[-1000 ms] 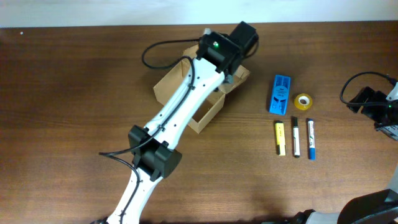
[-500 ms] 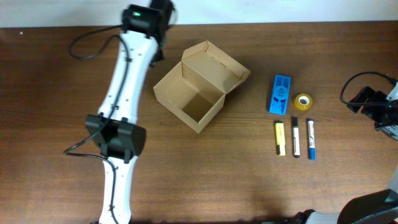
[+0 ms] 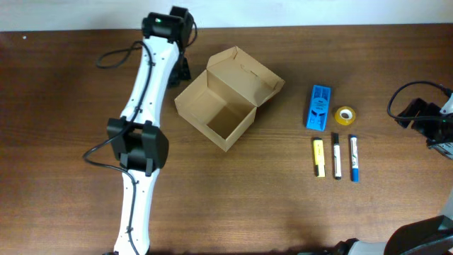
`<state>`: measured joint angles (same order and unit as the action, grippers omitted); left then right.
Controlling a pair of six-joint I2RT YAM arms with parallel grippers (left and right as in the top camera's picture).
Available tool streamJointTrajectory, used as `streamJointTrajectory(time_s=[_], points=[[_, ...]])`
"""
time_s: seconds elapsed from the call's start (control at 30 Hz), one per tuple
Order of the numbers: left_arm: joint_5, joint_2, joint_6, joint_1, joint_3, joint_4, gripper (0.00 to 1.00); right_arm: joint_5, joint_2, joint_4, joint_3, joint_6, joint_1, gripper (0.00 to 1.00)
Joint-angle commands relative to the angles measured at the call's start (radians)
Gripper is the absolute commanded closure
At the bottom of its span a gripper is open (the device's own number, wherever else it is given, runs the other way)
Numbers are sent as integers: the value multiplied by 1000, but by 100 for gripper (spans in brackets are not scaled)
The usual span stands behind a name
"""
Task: Pack container
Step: 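Release the box and raise the left gripper away to the left, then grasp the blue whiteboard duster with the right gripper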
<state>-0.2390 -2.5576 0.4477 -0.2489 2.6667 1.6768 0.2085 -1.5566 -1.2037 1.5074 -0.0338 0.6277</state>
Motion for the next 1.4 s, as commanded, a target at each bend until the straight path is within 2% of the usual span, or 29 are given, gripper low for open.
streamJointTrajectory(time_s=[0.0, 0.23, 0.73, 0.87, 1.0, 1.3, 1.37], points=[[49, -18, -25, -13, 2, 3, 99, 5, 12, 0, 21, -8, 1, 1], [90, -31, -22, -27, 2, 11, 98, 5, 12, 0, 21, -8, 1, 1], [301, -31, 106, -98, 2, 11, 98, 5, 12, -2, 21, -8, 1, 1], [299, -31, 122, -111, 2, 11, 98, 5, 12, -4, 21, -7, 1, 1], [230, -24, 123, -101, 2, 11, 98, 5, 12, 12, 21, -8, 1, 1], [140, 4, 64, 23, 2, 11, 84, 148, 11, 75, 21, -8, -1, 1], [136, 5, 40, 65, 2, 11, 79, 147, 11, 74, 21, -8, -13, 1]])
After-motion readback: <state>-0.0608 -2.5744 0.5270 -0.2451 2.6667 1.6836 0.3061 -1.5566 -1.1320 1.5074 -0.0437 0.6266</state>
